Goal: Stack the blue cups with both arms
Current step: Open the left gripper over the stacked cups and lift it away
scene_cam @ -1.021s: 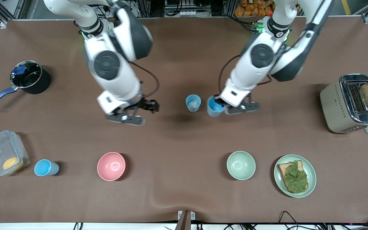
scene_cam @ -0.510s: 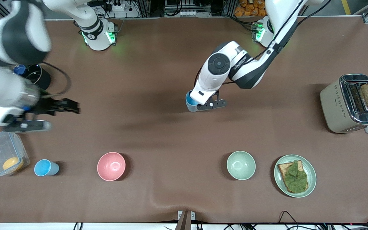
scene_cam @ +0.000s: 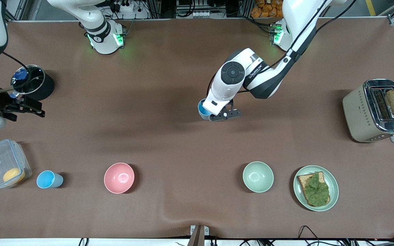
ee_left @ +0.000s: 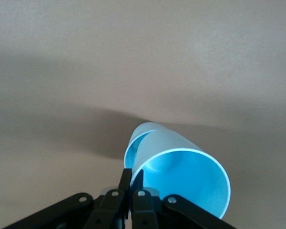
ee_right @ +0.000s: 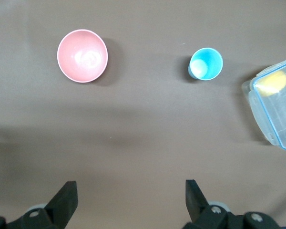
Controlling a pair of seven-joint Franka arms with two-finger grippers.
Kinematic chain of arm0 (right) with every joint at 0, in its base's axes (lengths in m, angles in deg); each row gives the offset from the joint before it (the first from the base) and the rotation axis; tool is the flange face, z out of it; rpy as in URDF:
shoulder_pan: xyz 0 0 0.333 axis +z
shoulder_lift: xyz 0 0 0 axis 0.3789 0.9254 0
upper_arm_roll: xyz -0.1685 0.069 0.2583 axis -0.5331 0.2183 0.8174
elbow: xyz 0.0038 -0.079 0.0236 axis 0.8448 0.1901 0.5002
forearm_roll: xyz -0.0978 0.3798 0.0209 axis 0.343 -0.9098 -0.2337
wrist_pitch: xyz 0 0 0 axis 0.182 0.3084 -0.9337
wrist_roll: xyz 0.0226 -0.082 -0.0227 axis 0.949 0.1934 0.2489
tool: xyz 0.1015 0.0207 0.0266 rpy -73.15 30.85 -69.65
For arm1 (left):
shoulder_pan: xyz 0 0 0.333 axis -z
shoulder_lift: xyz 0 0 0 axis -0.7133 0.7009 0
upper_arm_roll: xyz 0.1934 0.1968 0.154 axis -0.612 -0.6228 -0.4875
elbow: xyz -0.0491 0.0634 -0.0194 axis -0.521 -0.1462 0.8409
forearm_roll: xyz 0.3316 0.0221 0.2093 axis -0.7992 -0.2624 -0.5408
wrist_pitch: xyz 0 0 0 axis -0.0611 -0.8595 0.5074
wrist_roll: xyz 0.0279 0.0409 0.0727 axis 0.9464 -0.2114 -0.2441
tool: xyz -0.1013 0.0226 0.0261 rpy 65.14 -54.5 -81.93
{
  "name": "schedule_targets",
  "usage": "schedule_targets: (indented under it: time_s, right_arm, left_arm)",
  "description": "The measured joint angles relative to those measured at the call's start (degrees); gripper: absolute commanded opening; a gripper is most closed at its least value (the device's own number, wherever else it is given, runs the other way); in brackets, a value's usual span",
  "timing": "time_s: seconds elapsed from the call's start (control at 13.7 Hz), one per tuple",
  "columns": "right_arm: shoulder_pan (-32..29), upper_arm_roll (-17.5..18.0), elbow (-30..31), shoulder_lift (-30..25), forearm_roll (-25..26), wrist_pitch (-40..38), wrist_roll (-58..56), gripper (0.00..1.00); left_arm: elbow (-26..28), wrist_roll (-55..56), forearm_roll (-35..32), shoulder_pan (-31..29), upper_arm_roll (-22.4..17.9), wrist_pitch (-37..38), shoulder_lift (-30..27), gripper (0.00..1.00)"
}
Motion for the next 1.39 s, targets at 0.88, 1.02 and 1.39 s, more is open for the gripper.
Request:
schedule_targets:
  time_s: [0.88,1.02,1.39]
  right_arm:
    - [-2.27,2.81,4.74,-5.87,0.57,1.03,-0.03,1.0]
    - [-2.27,2.91,4.54,-5.89,0.57,1.08,-0.03,1.0]
    - [-2.22,3.37,4.55,-5.88,0.57,0.88,-0.02,1.0]
  left_arm:
    - [-2.38,2.54,0.0,1.41,0.13,3.8,-0.01,1.0]
    - [-4.51,3.29,-0.09,1.39,-0.12,3.94,-0.19,1.0]
    - [-16.42,0.71,-4.3,-4.91,-3.72,14.02,-3.1,1.0]
